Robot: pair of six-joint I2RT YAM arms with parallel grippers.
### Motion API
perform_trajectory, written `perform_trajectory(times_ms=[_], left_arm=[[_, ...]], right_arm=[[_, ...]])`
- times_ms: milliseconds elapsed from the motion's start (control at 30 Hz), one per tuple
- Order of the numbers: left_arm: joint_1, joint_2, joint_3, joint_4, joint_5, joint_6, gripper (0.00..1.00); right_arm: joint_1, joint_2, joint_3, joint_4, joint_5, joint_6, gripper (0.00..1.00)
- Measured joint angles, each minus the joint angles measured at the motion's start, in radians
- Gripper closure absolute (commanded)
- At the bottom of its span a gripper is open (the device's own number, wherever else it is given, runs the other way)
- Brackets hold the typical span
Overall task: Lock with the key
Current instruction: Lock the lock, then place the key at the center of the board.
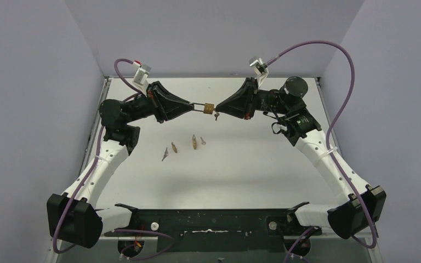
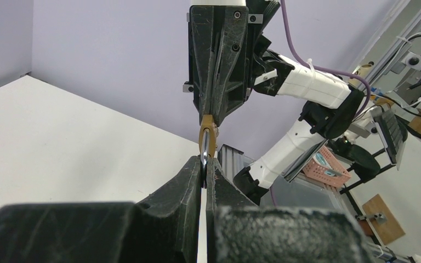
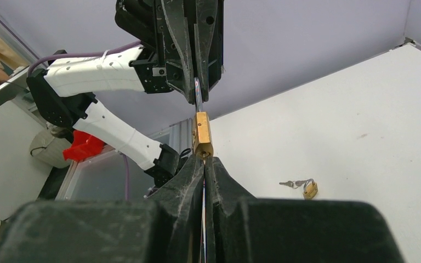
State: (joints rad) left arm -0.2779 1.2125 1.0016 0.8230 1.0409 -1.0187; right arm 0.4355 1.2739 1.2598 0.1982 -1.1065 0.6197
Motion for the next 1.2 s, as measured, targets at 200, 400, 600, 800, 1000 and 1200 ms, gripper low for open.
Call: perform_trajectory(times_ms=[200, 400, 600, 800, 1000, 1200], left_arm=[[0.016, 0.0, 0.0, -0.004, 0.0, 0.0, 1.0], [0.049, -0.001, 0.0, -0.004, -0.004, -0.001, 1.0], [0.074, -0.014, -0.001, -0.015, -0.004, 0.005, 1.0], [0.077, -0.072, -0.004, -0.161, -0.015, 0.113, 1.0], [-0.004, -0.141, 0.051, -0.606, -0.153, 0.431, 1.0], [-0.187, -0.133, 0.126, -0.967, -0.4, 0.681, 1.0]], right_arm=[[-0.013, -0.006, 0.0, -0.024, 0.003, -0.015, 1.0], [-0.049, -0.02, 0.0, -0.035, 0.003, -0.017, 1.0], [-0.076, -0.033, -0.005, -0.035, 0.003, -0.015, 1.0], [-0.1, -0.053, -0.032, -0.038, 0.013, -0.016, 1.0], [-0.108, -0.083, -0.04, -0.17, 0.138, -0.102, 1.0], [-0.109, -0.095, -0.04, -0.292, 0.269, -0.172, 1.0]])
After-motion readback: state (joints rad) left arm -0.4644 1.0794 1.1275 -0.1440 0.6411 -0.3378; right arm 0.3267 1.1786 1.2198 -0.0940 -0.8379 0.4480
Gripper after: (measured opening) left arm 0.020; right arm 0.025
